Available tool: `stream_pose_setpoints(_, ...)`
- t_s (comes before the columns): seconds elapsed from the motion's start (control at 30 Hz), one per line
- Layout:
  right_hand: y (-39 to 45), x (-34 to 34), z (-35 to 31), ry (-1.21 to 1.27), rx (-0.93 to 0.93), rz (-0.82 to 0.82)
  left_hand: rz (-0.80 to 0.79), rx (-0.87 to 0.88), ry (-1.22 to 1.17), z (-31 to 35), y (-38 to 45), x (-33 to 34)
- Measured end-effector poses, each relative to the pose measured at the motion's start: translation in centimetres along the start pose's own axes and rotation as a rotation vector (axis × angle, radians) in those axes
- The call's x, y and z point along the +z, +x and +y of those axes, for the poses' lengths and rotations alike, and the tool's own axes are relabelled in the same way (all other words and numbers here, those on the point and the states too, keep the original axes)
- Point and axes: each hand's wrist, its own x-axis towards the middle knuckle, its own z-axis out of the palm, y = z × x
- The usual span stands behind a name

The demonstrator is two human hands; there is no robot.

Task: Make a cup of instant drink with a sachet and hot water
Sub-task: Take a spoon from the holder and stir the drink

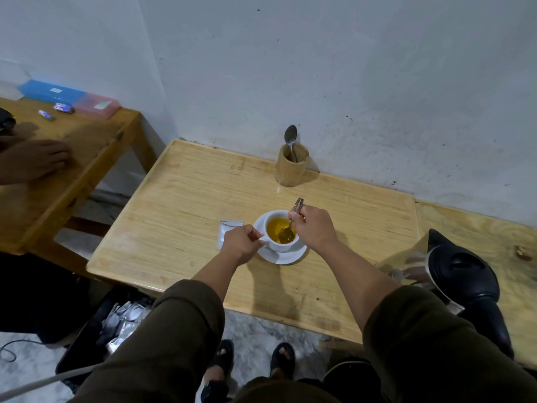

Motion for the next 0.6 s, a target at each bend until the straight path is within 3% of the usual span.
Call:
stream_pose_setpoints(0.23,-0.4,0.2,-0.3,-0.052,-0.016,0.091,0.004,-0.008,0.011,0.1,-0.1,0.0)
stream_pose_setpoints(0.6,-1.3,0.5,-0.6,0.132,0.029,-0.037,-0.004,0.001,0.043,0.0,0.2,0.0)
